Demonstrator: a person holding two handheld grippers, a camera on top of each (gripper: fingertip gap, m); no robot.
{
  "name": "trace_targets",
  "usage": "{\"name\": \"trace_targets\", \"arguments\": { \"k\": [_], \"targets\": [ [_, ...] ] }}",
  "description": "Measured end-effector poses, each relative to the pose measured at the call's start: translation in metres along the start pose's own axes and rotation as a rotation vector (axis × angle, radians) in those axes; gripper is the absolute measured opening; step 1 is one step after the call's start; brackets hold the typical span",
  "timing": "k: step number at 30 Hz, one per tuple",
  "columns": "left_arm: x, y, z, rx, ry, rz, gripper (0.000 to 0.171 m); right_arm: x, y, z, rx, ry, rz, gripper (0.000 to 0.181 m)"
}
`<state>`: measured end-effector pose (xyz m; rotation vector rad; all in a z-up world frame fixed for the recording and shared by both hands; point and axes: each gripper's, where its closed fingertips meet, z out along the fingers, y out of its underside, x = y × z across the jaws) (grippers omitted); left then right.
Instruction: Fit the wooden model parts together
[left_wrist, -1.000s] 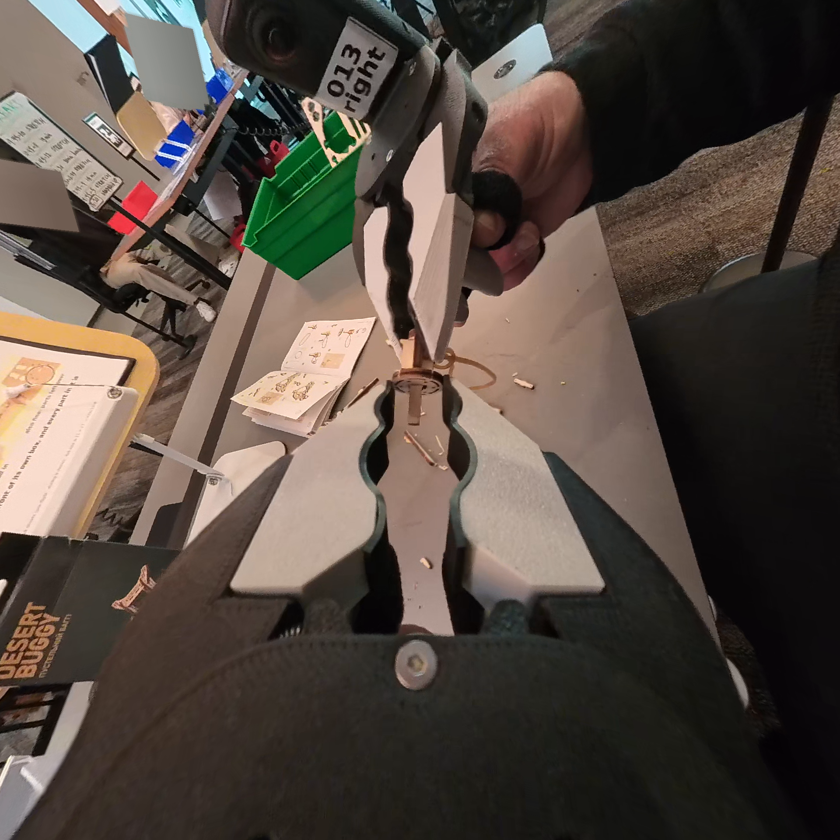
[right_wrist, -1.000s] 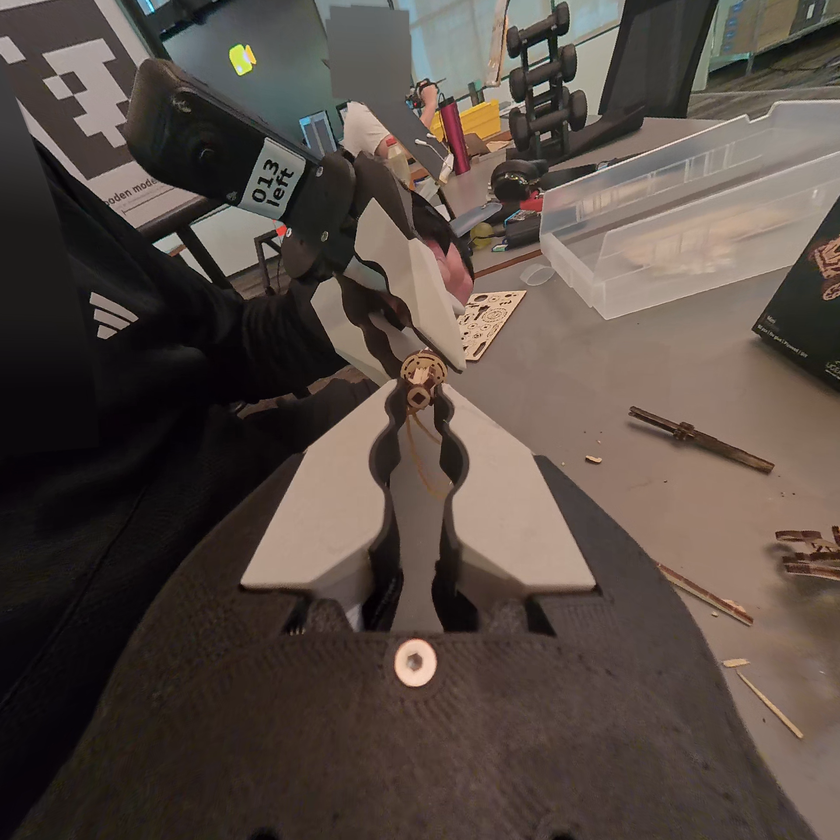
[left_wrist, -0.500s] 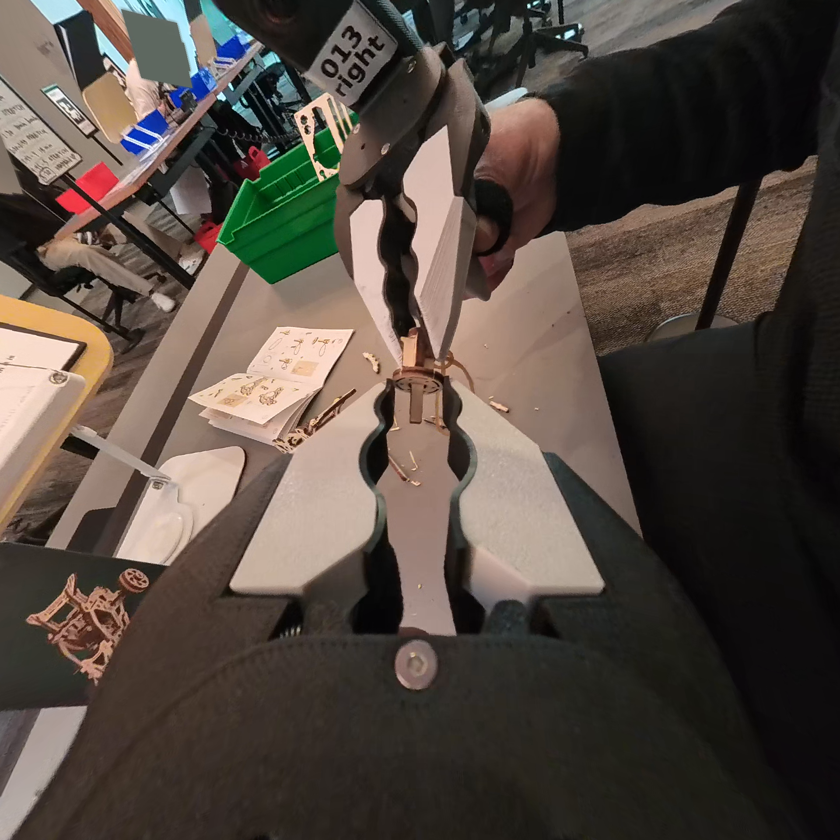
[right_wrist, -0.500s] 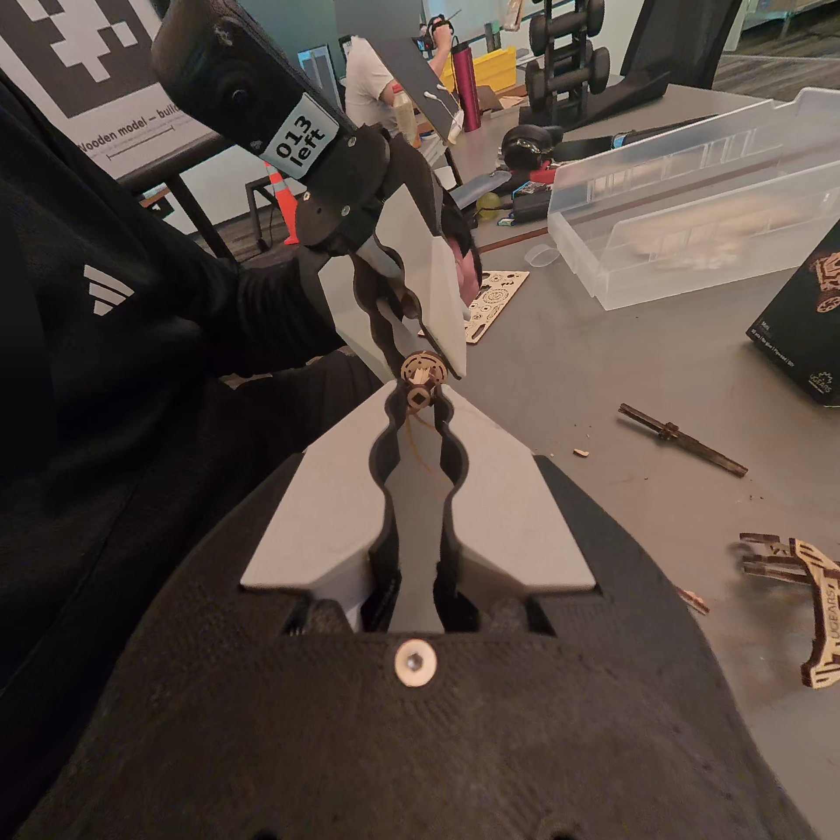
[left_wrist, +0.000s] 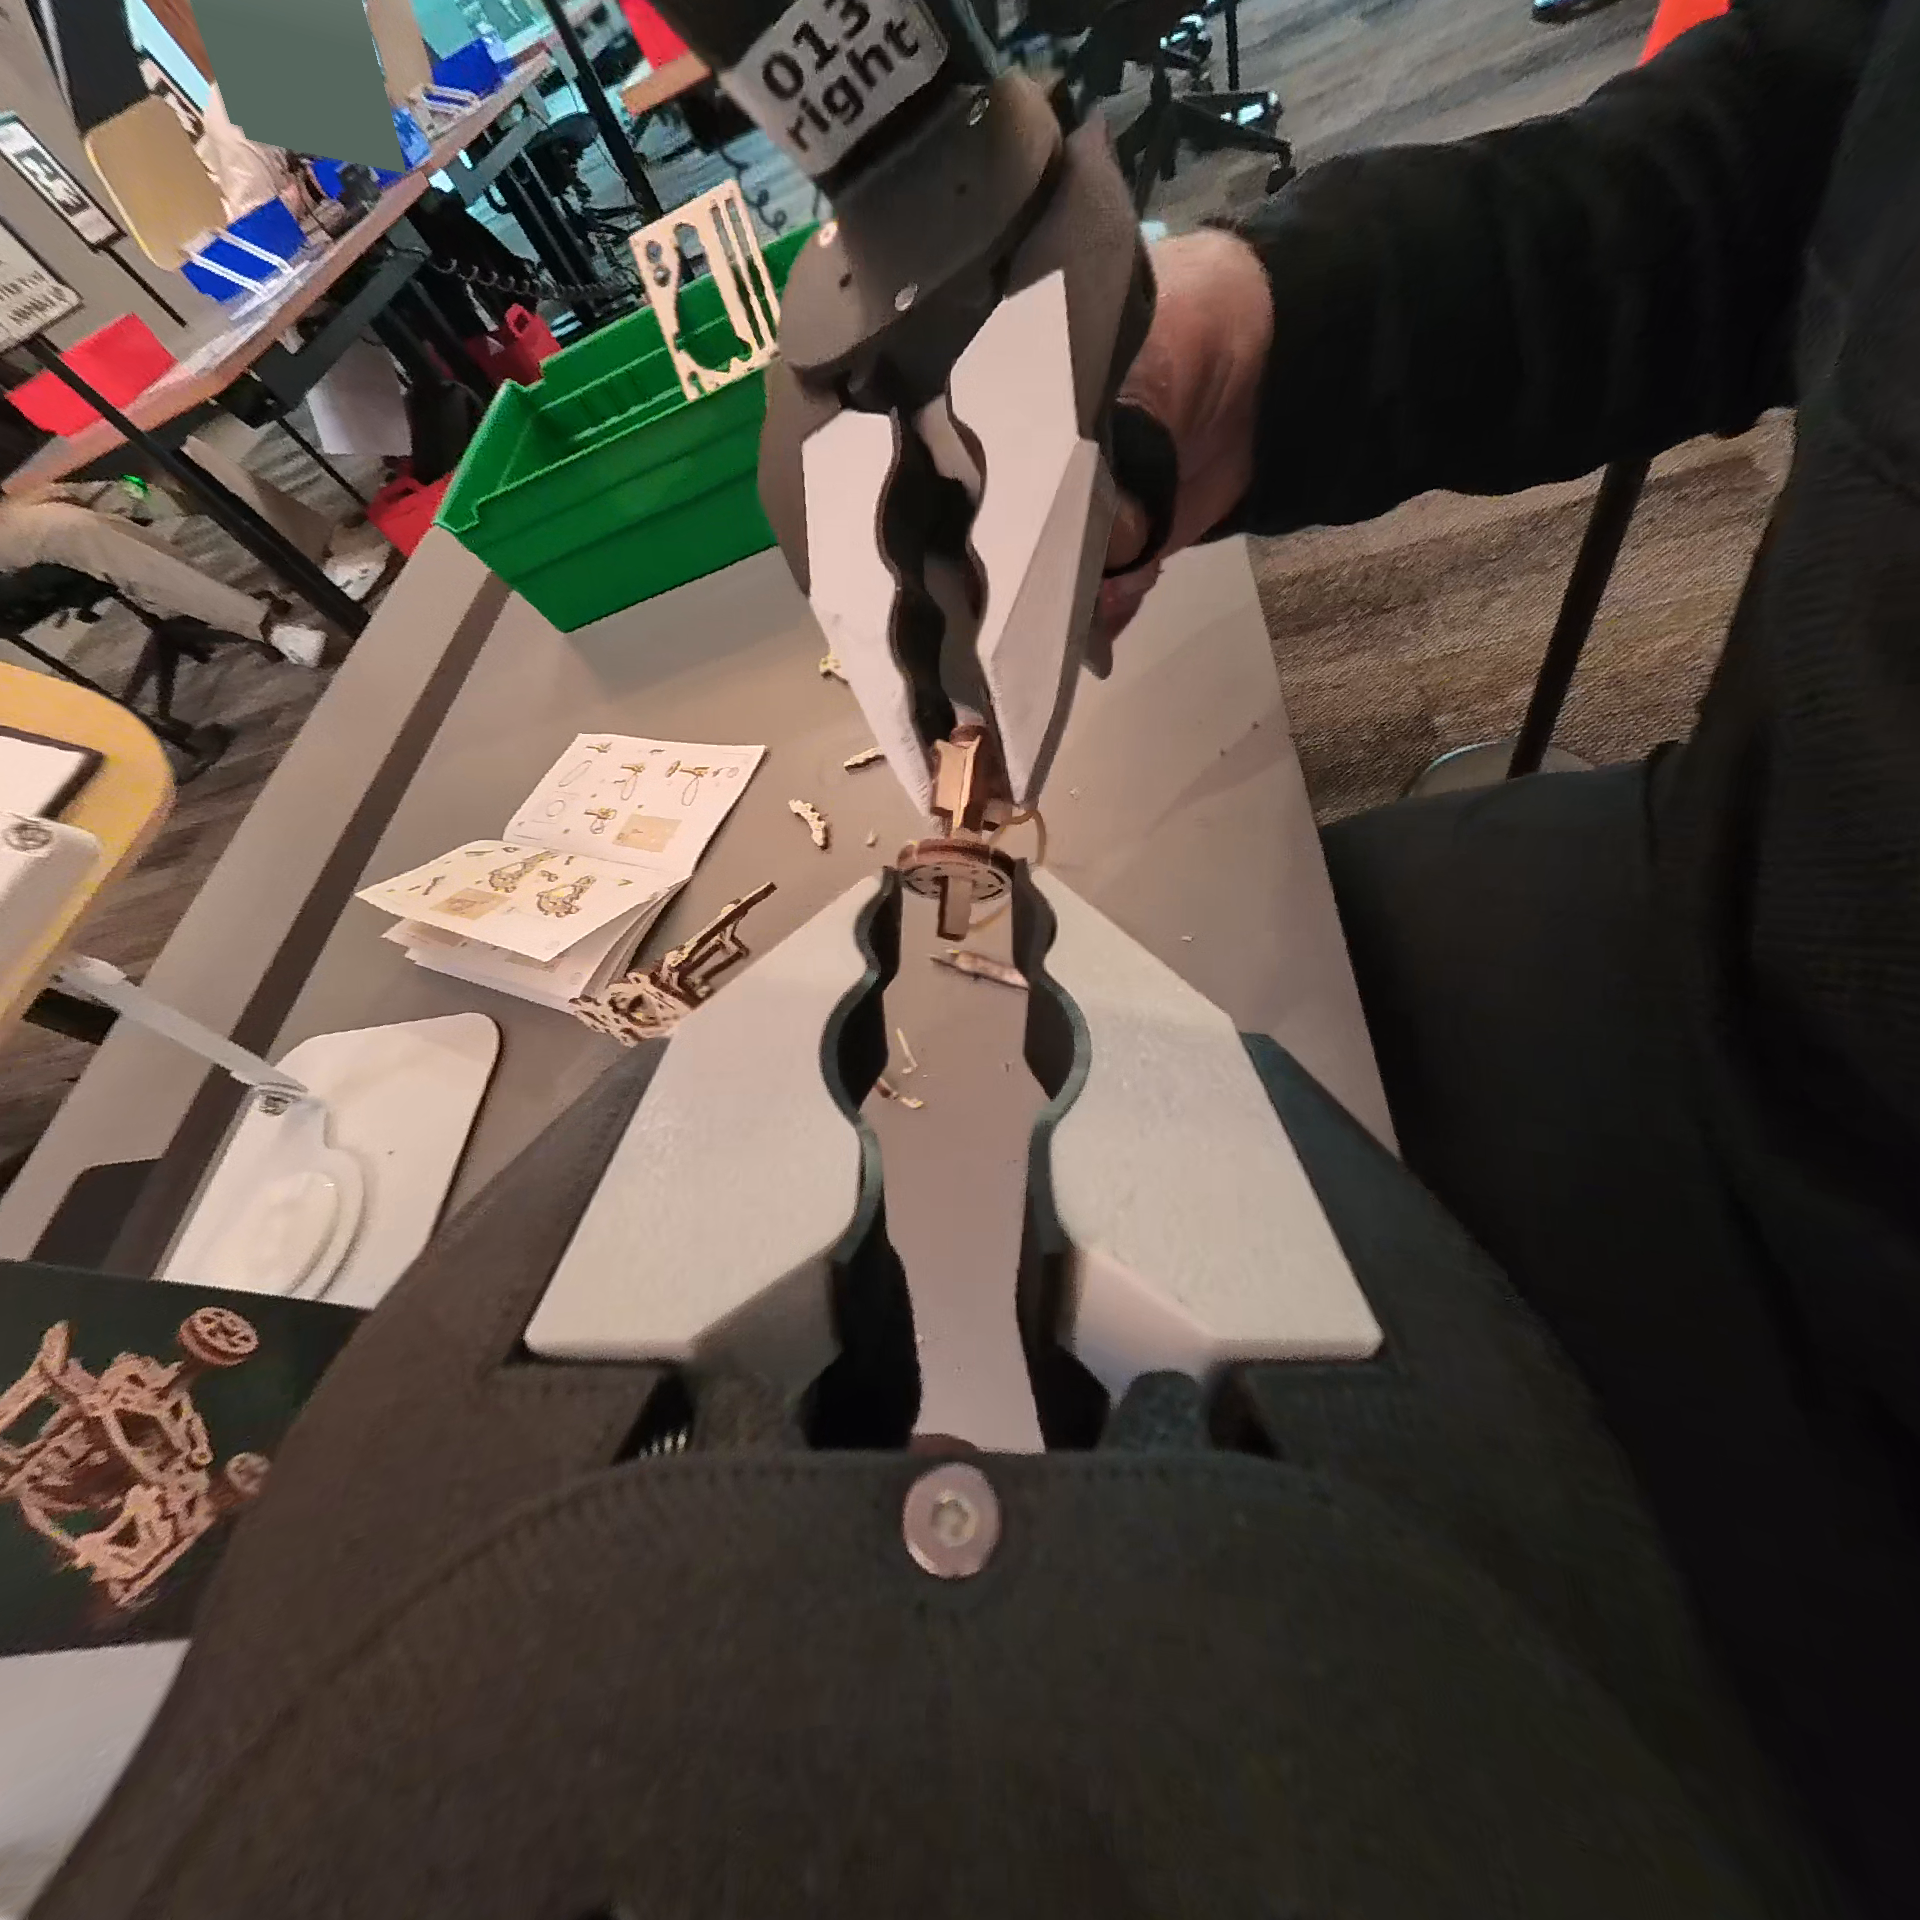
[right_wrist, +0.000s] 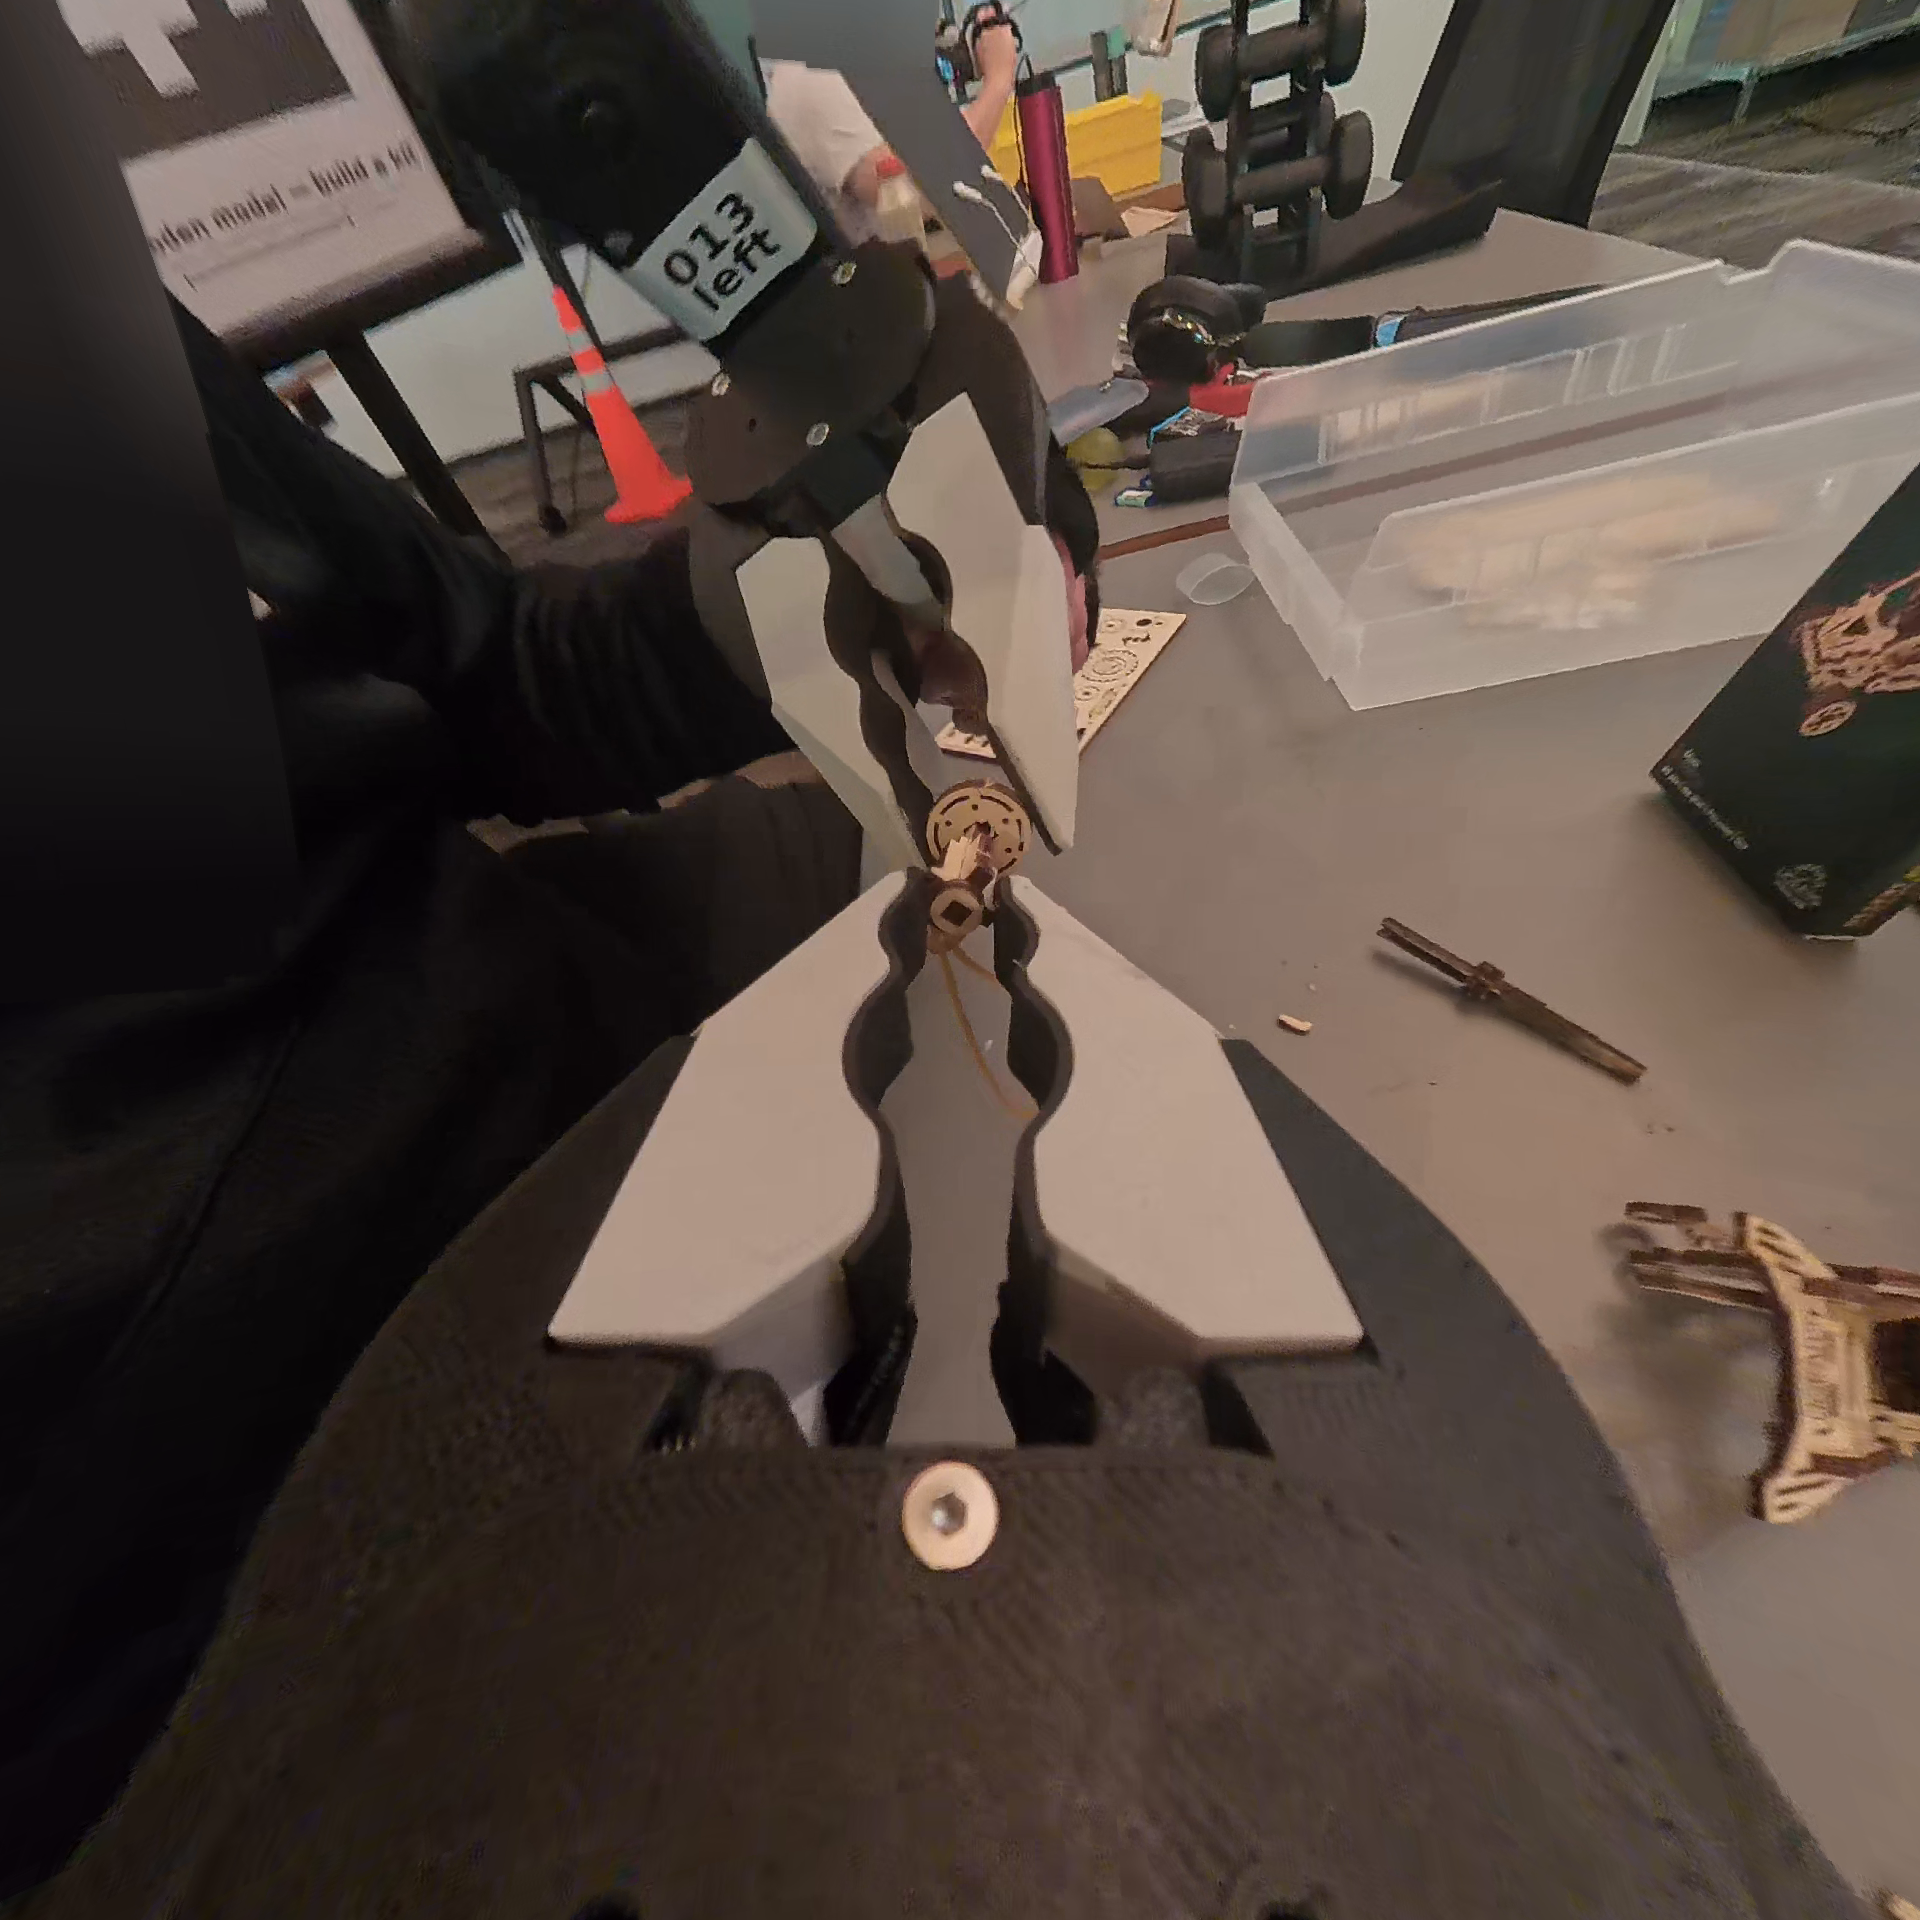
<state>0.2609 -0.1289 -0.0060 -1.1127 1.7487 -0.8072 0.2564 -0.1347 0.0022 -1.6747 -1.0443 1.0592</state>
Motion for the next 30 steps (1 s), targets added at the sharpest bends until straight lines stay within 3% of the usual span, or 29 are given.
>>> {"name": "trace_targets", "arguments": {
  "k": [10,18,26,30],
  "targets": [
    [0.007,0.003,0.002,-0.02,0.158,-0.178,0.019,0.0,0.008,0.001,-0.174,0.098,-0.385,0.009],
    [0.014,0.001,0.002,-0.052,0.255,-0.2,0.019,-0.002,0.012,-0.001,-0.311,0.177,-0.718,0.01],
    [0.019,0.001,0.004,-0.058,0.305,-0.214,0.019,-0.006,0.014,-0.002,-0.385,0.221,-0.874,0.009],
    [0.02,0.004,0.006,-0.076,0.298,-0.205,0.019,-0.007,0.015,-0.001,-0.396,0.215,-0.822,0.01]
  ]
}}
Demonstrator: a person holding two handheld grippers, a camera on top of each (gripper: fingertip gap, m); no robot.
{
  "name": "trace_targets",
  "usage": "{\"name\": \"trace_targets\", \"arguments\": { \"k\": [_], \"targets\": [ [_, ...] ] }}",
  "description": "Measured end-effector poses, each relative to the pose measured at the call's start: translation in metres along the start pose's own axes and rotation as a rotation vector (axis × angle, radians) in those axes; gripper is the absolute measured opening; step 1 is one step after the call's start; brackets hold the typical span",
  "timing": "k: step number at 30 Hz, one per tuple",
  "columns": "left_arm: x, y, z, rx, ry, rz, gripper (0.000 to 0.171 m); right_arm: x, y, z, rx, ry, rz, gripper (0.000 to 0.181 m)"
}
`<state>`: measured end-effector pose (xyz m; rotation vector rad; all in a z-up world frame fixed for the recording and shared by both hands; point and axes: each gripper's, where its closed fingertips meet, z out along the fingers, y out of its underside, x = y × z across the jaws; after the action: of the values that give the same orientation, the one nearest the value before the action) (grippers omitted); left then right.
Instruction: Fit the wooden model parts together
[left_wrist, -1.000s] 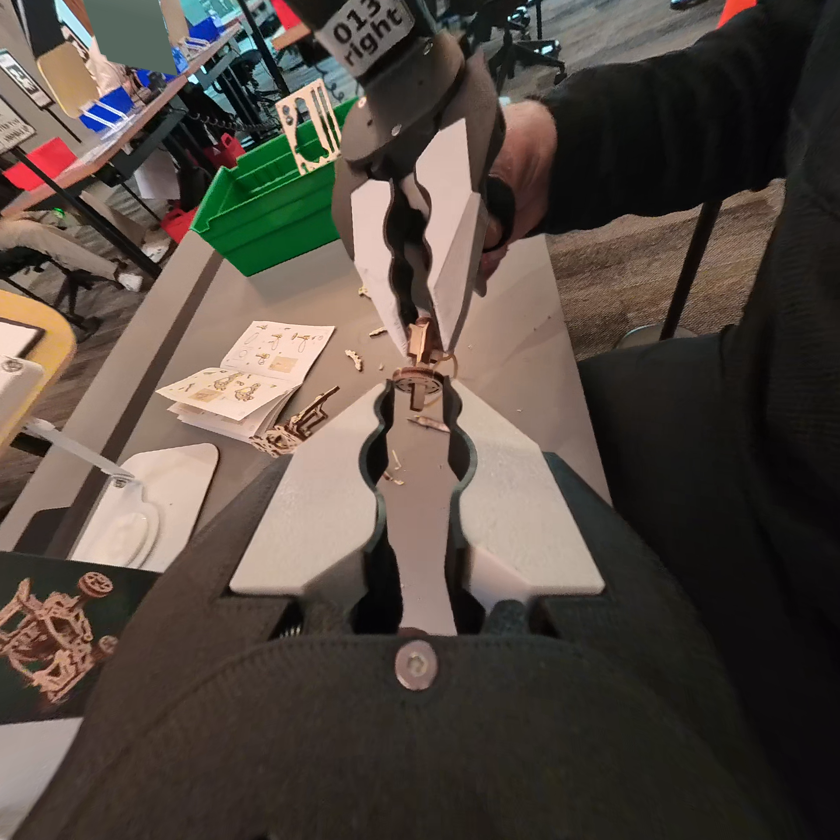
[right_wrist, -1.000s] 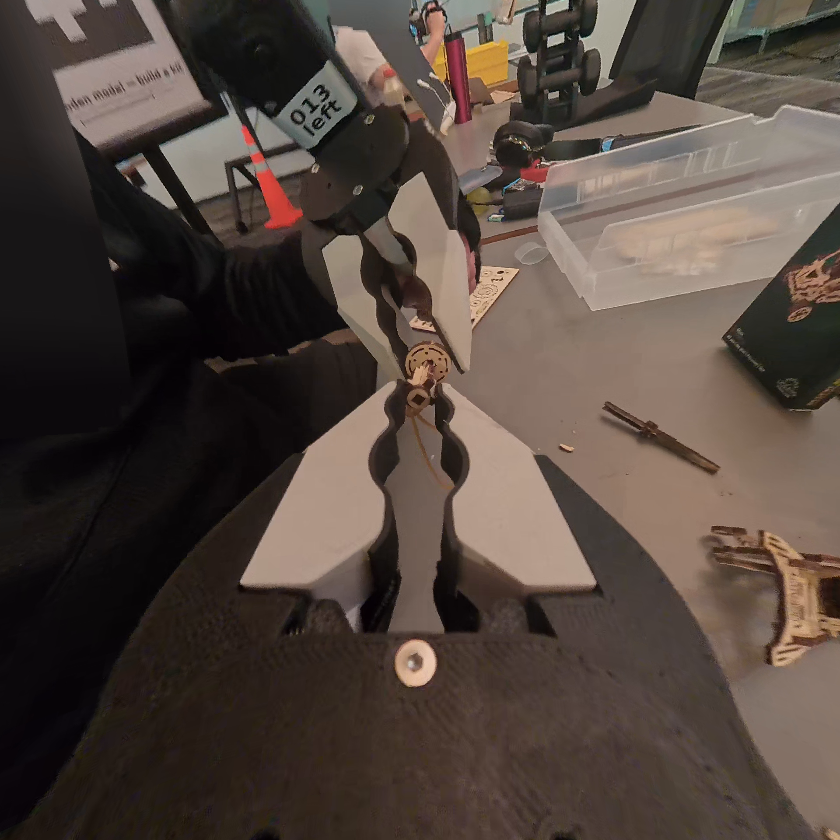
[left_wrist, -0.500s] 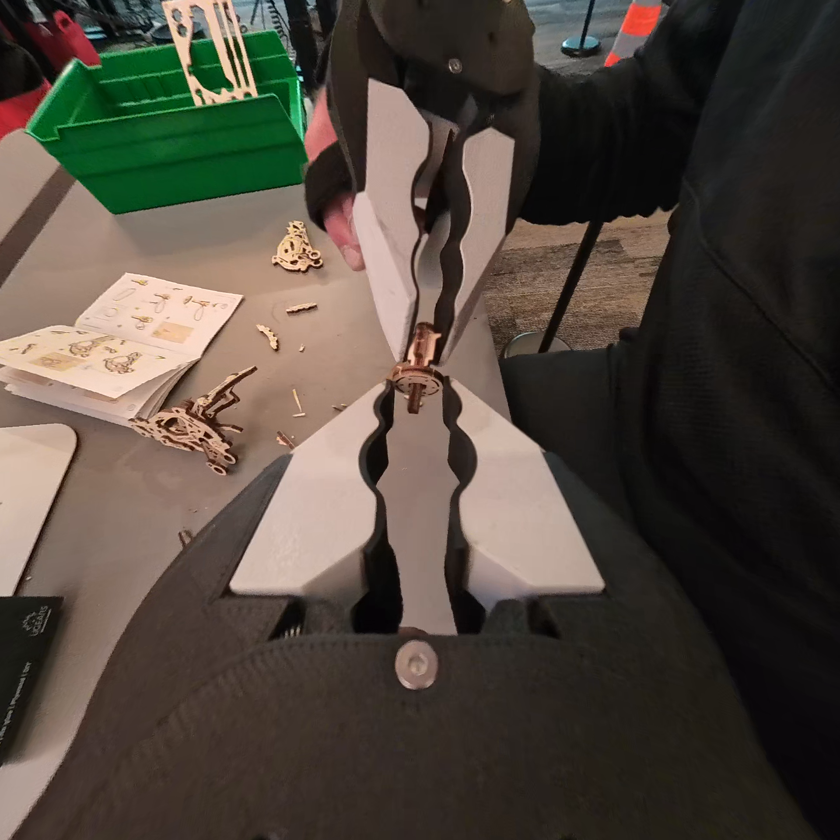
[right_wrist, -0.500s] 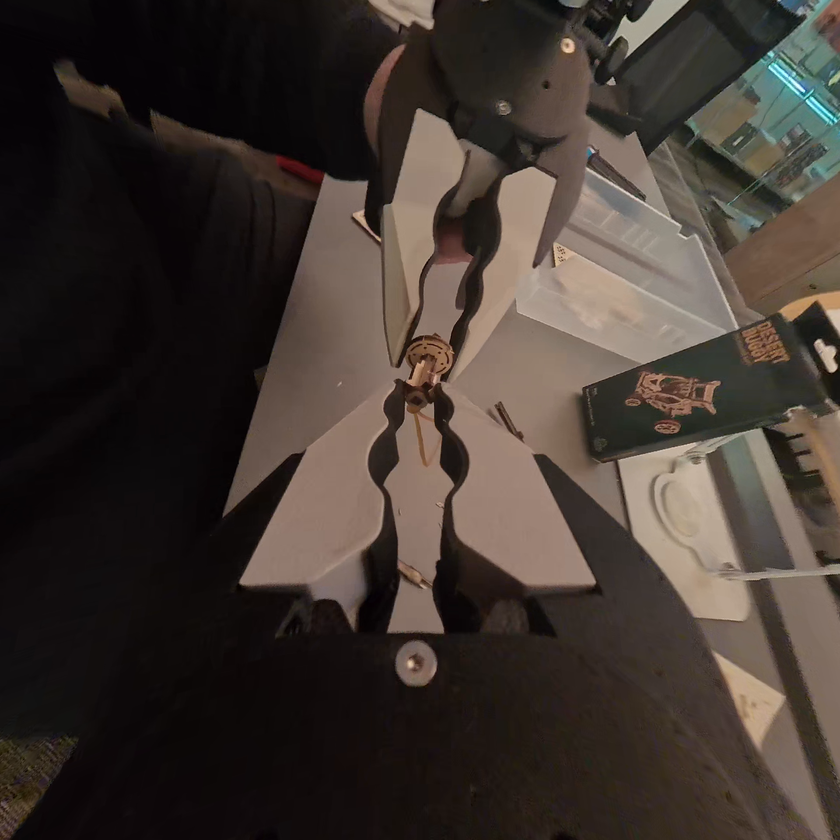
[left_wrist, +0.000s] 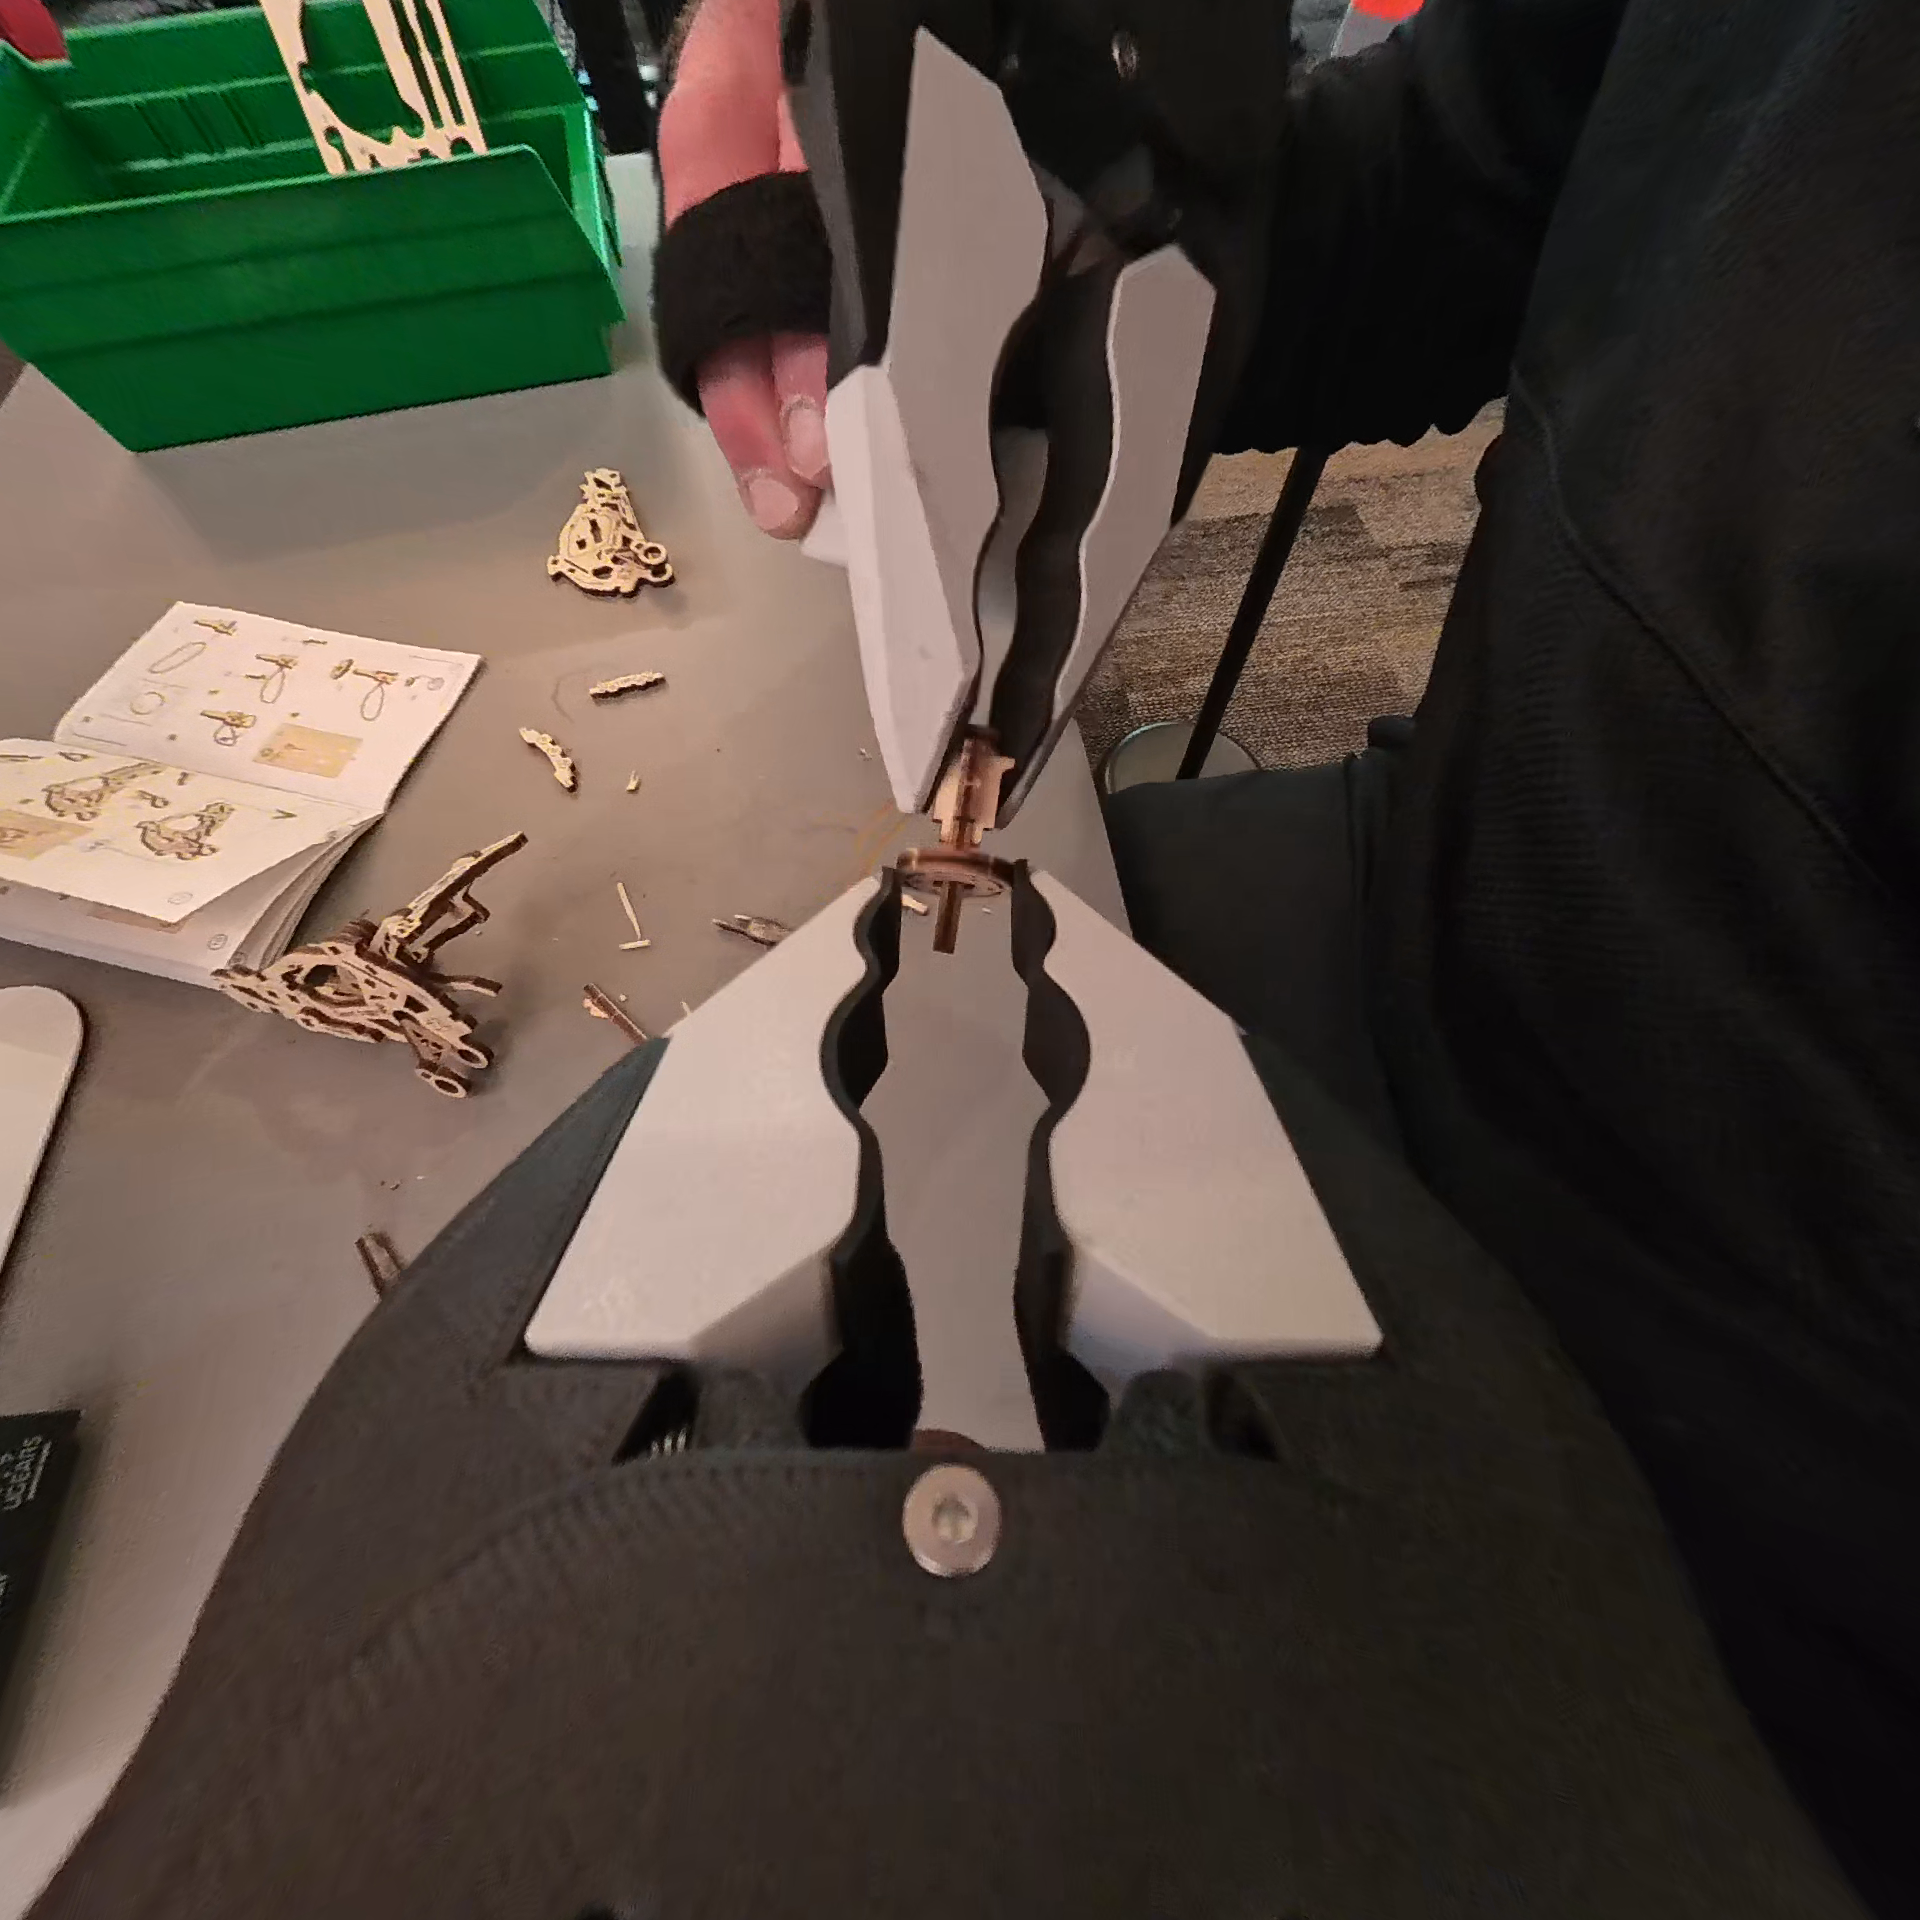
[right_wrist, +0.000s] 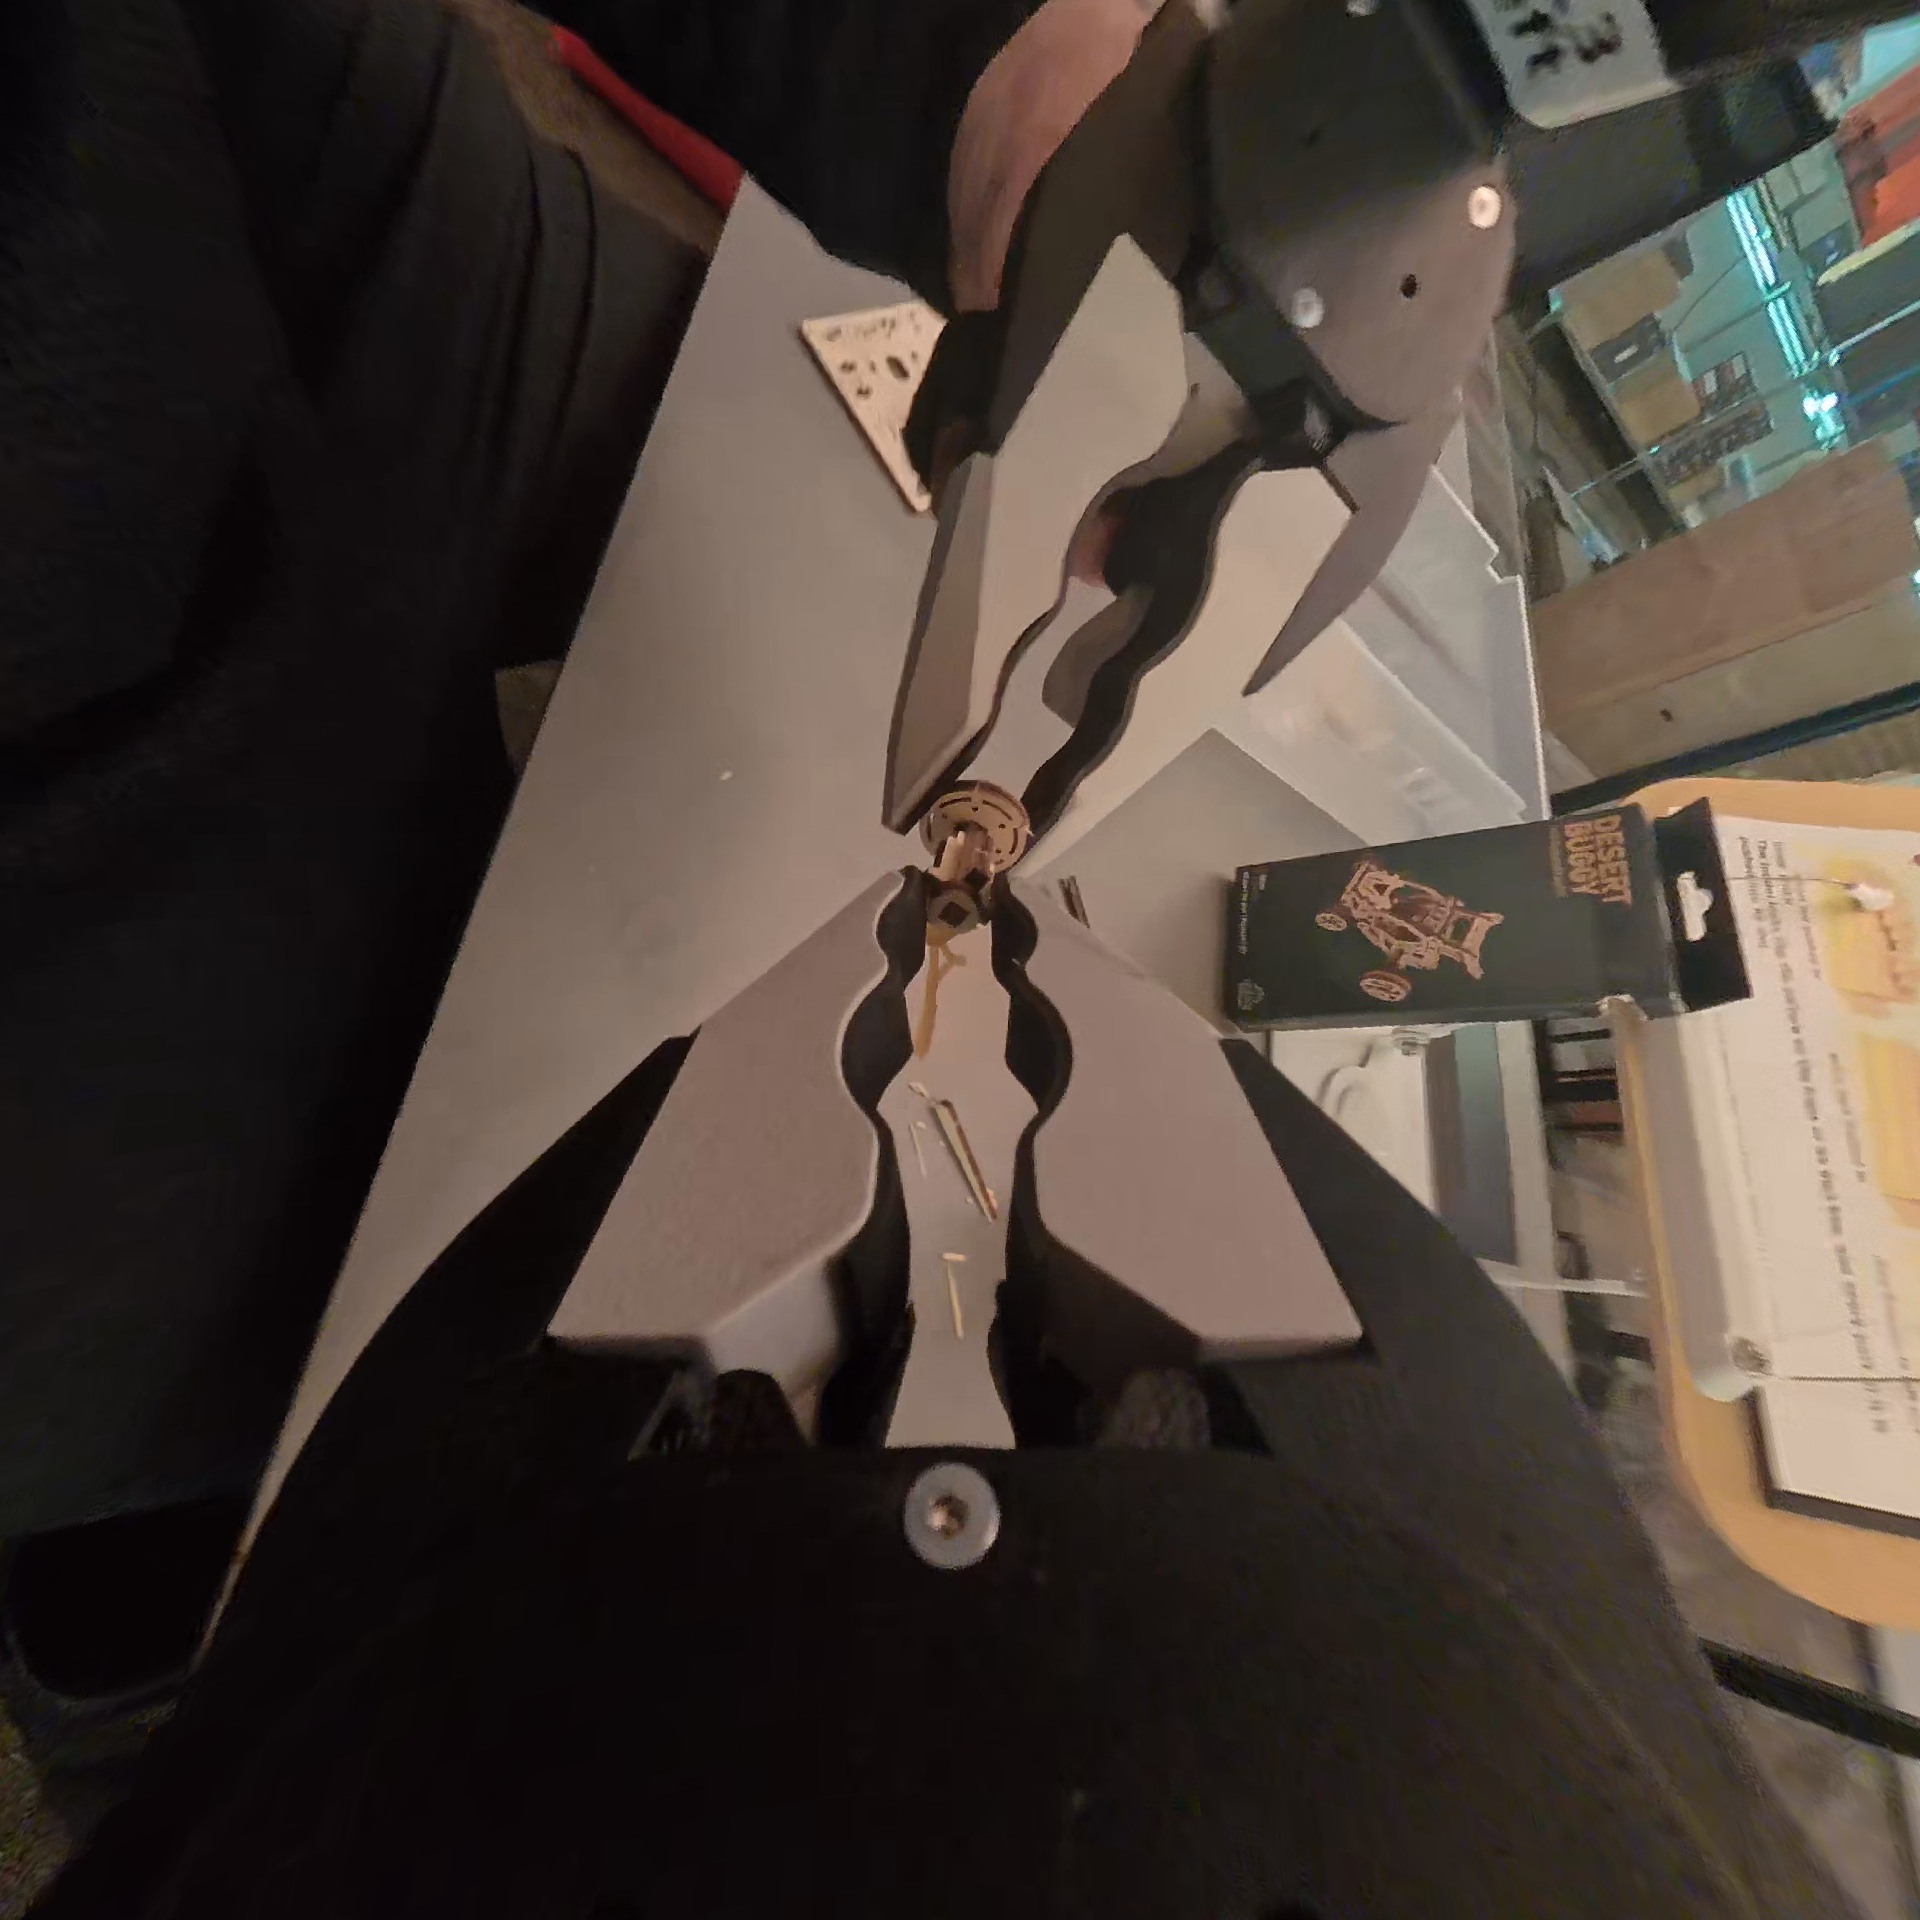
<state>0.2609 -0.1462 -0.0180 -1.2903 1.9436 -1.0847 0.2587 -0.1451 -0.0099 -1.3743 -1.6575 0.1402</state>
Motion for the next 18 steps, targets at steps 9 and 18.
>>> {"name": "trace_targets", "arguments": {
  "k": [9,18],
  "targets": [
    [-0.001,0.009,0.006,-0.093,-0.017,0.038,0.019,-0.002,-0.001,0.004,-0.026,0.0,-0.023,0.01],
    [-0.002,0.003,0.007,-0.052,-0.034,0.043,0.018,-0.001,0.002,-0.002,0.038,-0.026,0.071,0.01]
  ]
}}
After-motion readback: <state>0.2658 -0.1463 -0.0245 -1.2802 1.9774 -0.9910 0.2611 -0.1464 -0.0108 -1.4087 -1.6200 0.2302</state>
